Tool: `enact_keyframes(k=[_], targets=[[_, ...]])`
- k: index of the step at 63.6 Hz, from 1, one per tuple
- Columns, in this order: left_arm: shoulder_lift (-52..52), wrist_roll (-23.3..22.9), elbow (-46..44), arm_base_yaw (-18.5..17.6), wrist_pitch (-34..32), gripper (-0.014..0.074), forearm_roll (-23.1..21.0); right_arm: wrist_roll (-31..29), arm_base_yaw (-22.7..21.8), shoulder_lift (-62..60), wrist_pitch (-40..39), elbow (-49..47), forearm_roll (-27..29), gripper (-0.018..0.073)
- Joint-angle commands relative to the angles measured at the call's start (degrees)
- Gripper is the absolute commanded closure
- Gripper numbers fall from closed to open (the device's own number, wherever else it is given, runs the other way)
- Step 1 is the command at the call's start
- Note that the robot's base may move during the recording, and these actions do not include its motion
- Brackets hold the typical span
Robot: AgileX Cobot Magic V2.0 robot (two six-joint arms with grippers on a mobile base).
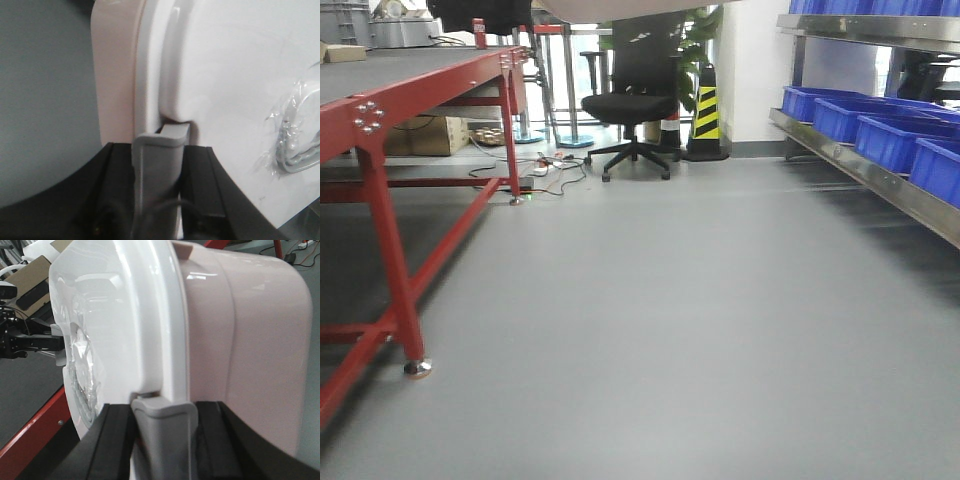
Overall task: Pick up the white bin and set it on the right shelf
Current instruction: 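Hold the bin and drive the base toward the steel shelving rack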
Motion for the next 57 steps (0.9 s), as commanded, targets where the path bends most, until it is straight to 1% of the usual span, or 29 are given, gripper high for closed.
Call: enact_keyframes(k=[1, 57], targets=[[-3.2, 2.23, -1.85, -4.05, 11.22, 0.0722, -10.45, 0.13, 2.53, -1.97, 11.84, -1.82, 13.45, 0.0487], [-3.2, 2.23, -1.85, -4.05, 10.78, 0.0722, -10.45, 0.13, 2.53, -1.97, 11.74, -1.82, 13.5, 0.0487]])
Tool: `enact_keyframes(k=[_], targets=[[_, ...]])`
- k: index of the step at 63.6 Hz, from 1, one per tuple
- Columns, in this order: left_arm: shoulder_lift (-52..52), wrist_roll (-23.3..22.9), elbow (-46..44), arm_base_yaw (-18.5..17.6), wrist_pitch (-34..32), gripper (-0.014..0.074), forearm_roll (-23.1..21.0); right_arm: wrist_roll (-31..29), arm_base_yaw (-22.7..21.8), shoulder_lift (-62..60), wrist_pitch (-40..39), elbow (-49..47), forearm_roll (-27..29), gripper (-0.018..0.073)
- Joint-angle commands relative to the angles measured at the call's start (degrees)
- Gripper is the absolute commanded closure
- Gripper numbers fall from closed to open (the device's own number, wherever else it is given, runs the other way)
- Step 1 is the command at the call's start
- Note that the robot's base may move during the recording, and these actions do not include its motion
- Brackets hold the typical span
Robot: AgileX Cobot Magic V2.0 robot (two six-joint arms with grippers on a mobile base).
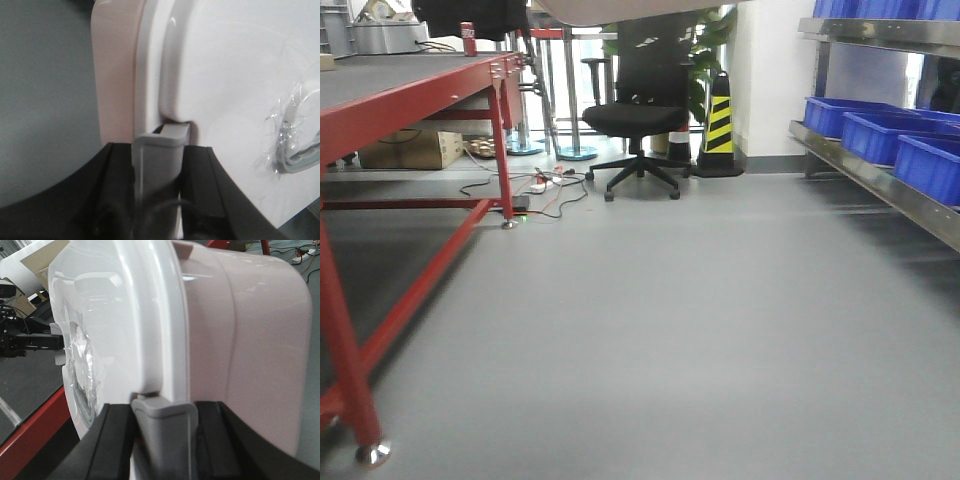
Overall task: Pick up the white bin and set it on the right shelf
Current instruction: 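Hold the bin and drive the base toward the steel shelving rack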
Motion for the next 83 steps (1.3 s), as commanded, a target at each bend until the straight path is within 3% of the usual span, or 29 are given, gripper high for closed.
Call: enact_keyframes(k=[1, 83], targets=[[-3.2, 2.23, -1.85, -4.05, 10.78, 0.0722, -10.54, 0.03, 2.53, -1.97, 11.74, -1.82, 13.65, 0.0487], [-3.2, 2.23, -1.85, -4.05, 10.68, 0.0722, -10.54, 0.03, 2.53, -1.97, 11.68, -1.82, 13.67, 0.0487]])
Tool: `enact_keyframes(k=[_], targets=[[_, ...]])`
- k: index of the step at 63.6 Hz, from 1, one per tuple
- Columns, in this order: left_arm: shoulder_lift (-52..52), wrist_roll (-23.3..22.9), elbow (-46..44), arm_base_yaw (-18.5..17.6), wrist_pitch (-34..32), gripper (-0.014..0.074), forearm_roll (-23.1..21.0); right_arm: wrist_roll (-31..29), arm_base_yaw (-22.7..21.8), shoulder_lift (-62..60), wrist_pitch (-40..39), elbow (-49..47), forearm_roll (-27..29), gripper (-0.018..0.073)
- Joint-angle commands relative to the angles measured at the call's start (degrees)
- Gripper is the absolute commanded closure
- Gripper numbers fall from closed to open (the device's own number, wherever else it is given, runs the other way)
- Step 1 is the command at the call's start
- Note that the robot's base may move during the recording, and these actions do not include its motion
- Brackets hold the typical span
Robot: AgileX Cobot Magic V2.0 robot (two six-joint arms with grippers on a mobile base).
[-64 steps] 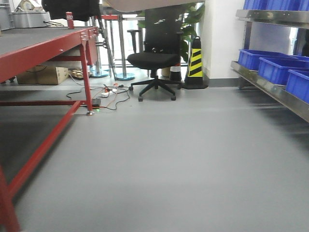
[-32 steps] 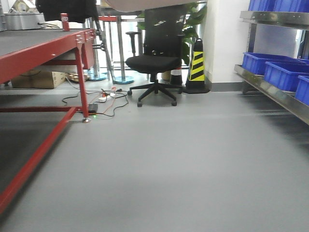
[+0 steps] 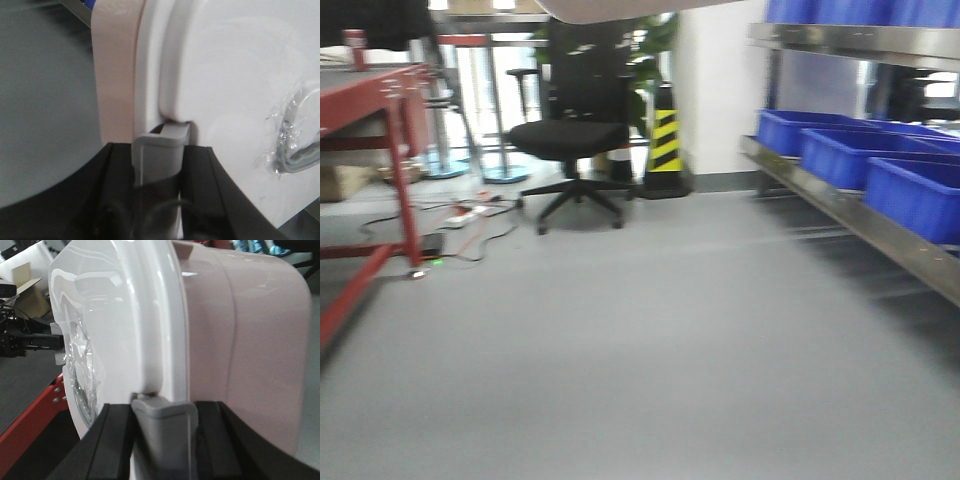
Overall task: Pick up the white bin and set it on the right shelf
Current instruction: 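Hold the bin and drive the base toward the steel shelving rack, then approach the rack and raise the bin above the upper shelf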
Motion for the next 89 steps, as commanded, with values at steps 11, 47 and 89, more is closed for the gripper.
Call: enact_keyframes(k=[11, 47, 89], targets=[[-3.08, 2.23, -1.85, -4.05, 10.68, 0.0722, -10.74, 0.01, 2.41, -1.97, 11.68, -1.82, 13.77, 0.0487], [-3.08, 2.23, -1.85, -4.05, 10.68, 0.0722, -10.74, 0.01, 2.41, -1.97, 11.68, -1.82, 13.72, 0.0487], [-3.08, 2.23, -1.85, -4.05, 10.68, 0.0722, -10.74, 0.01, 2.41, -1.97, 11.68, -1.82, 13.72, 0.0487]])
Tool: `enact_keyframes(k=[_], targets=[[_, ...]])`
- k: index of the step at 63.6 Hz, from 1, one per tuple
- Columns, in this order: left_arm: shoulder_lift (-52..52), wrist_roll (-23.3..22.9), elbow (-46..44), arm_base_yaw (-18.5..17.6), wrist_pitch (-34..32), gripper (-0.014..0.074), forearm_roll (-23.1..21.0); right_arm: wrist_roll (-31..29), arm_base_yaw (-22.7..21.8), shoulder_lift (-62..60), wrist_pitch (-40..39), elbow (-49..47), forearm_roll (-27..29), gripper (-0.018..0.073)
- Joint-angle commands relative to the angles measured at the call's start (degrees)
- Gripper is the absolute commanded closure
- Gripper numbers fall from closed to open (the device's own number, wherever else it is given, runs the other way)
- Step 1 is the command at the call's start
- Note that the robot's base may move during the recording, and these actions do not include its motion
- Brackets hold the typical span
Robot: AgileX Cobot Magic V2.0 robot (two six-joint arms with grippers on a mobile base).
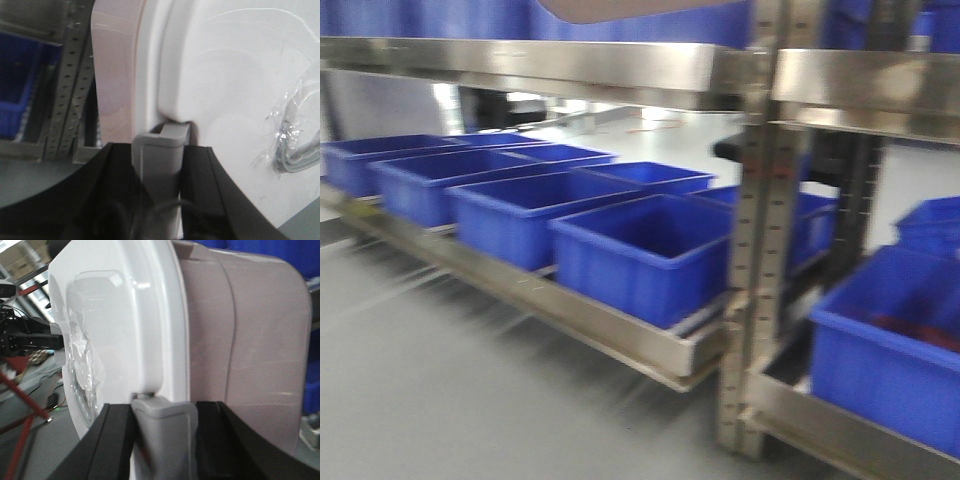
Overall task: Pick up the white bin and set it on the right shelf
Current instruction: 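Approach the rack and raise the bin above the upper shelf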
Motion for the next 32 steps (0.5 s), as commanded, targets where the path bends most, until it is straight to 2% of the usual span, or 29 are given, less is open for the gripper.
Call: enact_keyframes(k=[1, 32], targets=[[-3.08, 2.23, -1.85, -4.05, 10.68, 0.0722, -10.74, 0.01, 2.41, -1.97, 11.68, -1.82, 13.72, 0.0487], [-3.08, 2.23, -1.85, -4.05, 10.68, 0.0722, -10.74, 0.01, 2.41, -1.97, 11.68, -1.82, 13.72, 0.0487]])
